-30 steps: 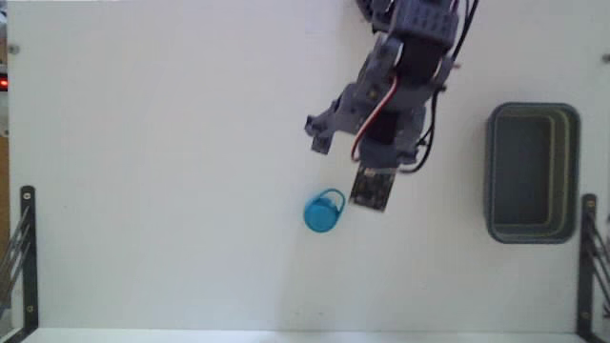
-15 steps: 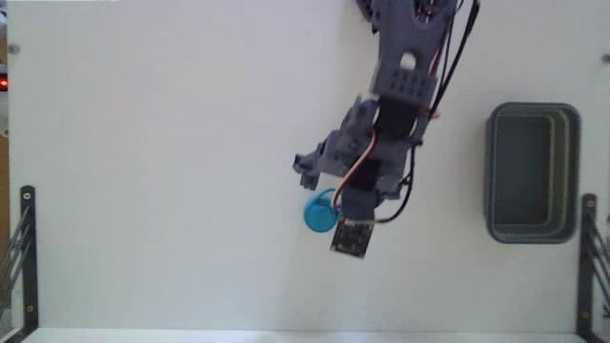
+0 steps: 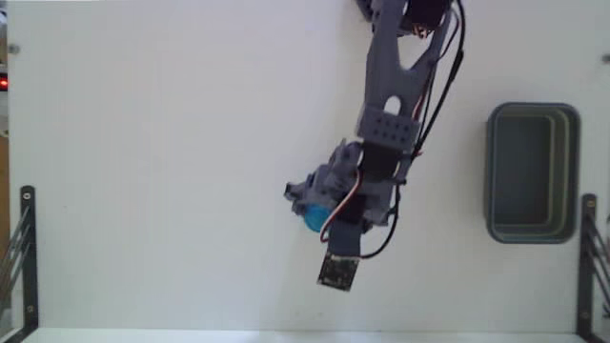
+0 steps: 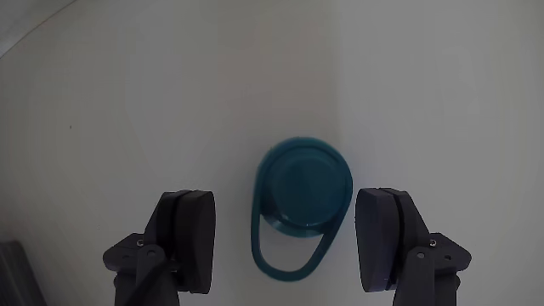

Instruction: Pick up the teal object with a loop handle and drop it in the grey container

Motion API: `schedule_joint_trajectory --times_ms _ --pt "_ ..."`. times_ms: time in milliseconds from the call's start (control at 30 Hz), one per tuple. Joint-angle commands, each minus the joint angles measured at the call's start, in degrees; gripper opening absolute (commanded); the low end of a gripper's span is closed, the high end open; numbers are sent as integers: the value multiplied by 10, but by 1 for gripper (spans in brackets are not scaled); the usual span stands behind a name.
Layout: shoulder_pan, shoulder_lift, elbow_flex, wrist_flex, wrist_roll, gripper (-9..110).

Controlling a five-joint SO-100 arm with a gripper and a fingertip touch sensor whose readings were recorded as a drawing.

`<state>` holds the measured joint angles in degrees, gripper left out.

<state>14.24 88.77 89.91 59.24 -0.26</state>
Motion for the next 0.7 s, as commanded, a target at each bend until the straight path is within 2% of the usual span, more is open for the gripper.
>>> schedule_joint_trajectory --times_ms 0,667 --pt "-1 3 -49 -9 3 110" --pt "-1 -25 -77 -8 3 110"
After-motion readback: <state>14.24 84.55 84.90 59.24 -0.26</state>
